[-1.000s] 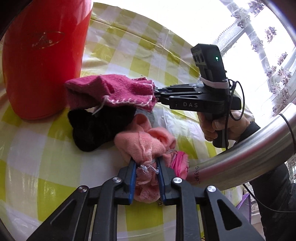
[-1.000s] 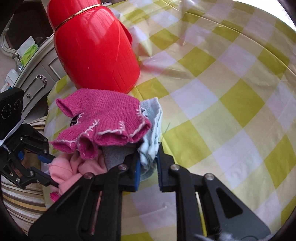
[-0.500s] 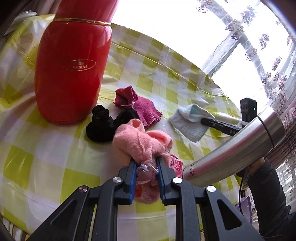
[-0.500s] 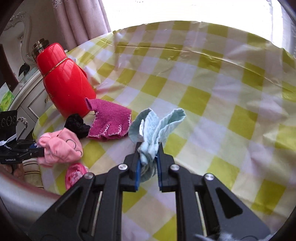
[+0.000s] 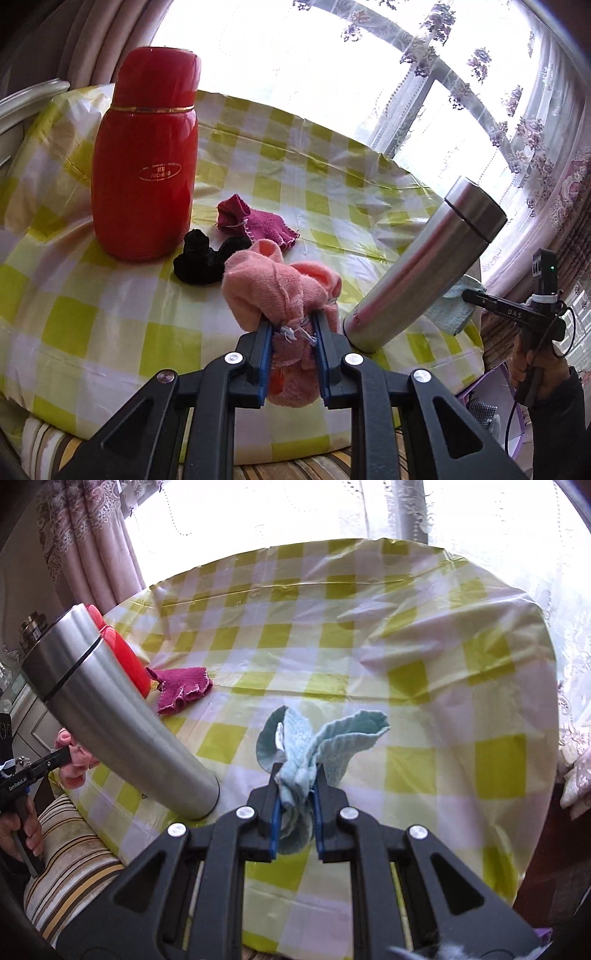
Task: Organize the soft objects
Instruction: 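Carry the pink towel and blue cloth over the purple box, then open both tools to drop the towel and cloth into the box, then grasp the black sock with the left tool while the right tool grasps the pink purse, then carry the sock and purse into the purple box and open both tools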
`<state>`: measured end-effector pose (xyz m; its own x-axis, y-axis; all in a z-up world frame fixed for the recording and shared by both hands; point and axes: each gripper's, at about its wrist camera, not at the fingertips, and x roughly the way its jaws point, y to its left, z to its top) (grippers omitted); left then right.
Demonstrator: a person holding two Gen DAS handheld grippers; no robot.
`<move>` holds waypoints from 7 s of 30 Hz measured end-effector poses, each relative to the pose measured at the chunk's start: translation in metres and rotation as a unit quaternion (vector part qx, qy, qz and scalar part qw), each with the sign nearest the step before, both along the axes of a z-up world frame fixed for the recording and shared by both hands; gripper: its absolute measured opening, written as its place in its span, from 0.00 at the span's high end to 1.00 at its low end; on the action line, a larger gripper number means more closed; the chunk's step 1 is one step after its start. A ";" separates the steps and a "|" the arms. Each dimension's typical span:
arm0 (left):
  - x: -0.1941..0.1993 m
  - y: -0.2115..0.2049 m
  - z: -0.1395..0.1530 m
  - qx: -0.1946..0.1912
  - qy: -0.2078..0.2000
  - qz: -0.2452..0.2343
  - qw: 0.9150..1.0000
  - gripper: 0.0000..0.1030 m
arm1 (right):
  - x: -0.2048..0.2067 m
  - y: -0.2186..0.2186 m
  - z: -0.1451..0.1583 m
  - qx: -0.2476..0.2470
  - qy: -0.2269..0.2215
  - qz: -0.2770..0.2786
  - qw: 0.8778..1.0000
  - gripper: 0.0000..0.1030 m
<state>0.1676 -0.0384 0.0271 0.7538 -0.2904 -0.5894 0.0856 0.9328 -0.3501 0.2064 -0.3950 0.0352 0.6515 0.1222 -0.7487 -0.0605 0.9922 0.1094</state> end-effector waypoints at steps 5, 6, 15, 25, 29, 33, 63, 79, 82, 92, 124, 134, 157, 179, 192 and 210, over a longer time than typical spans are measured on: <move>-0.008 -0.005 -0.001 -0.006 0.009 -0.009 1.000 0.80 | -0.046 0.015 0.012 -0.021 -0.012 -0.036 0.999 0.84; -0.011 -0.006 0.002 -0.008 0.004 -0.012 1.000 0.80 | -0.056 0.017 0.014 -0.021 -0.015 -0.041 0.999 0.84; -0.048 -0.053 0.025 -0.036 -0.019 -0.086 0.995 0.80 | -0.144 0.022 0.038 -0.015 -0.041 -0.123 0.992 0.84; -0.086 -0.137 0.043 -0.037 -0.034 -0.203 0.978 0.80 | -0.228 0.007 0.029 -0.049 -0.018 -0.201 0.978 0.84; -0.095 -0.163 0.045 -0.036 -0.027 -0.236 0.971 0.80 | -0.248 0.001 0.019 -0.059 0.001 -0.226 0.972 0.84; -0.103 -0.188 0.046 -0.025 -0.024 -0.262 0.964 0.80 | -0.263 -0.004 0.013 -0.077 0.010 -0.249 0.965 0.84; -0.128 -0.277 0.043 0.000 -0.010 -0.379 0.926 0.55 | -0.313 -0.054 0.019 -0.086 0.012 -0.345 0.935 0.82; -0.126 -0.204 0.043 0.056 -0.016 -0.297 0.953 0.40 | -0.304 -0.037 0.017 -0.097 0.033 -0.322 0.941 0.38; -0.130 -0.171 0.051 0.088 -0.036 -0.264 0.960 0.40 | -0.296 -0.021 0.021 -0.110 0.031 -0.296 0.948 0.38; -0.128 -0.060 0.042 0.153 -0.036 -0.160 0.974 0.40 | -0.254 0.061 0.043 -0.123 -0.004 -0.171 0.978 0.38; 0.072 0.021 -0.017 0.185 0.008 -0.108 0.977 0.40 | 0.004 0.259 -0.040 -0.040 0.068 -0.066 0.995 0.33; 0.135 0.011 -0.056 0.226 0.044 -0.121 0.966 0.40 | 0.051 0.267 -0.075 -0.057 0.089 -0.113 0.988 0.33; 0.125 0.023 -0.058 0.185 0.042 -0.116 0.975 0.81 | 0.075 0.266 -0.090 -0.073 0.079 -0.203 0.973 0.56; 0.056 0.044 -0.027 0.128 0.014 -0.081 0.988 0.81 | -0.003 0.262 -0.042 0.028 0.023 -0.101 0.994 0.87; 0.006 0.010 0.002 0.117 -0.017 -0.105 0.987 0.81 | -0.077 0.214 -0.006 0.037 -0.006 -0.122 0.992 0.87; -0.062 -0.141 0.040 0.056 -0.038 -0.273 0.960 0.81 | -0.214 0.048 0.028 -0.049 -0.021 -0.282 0.958 0.87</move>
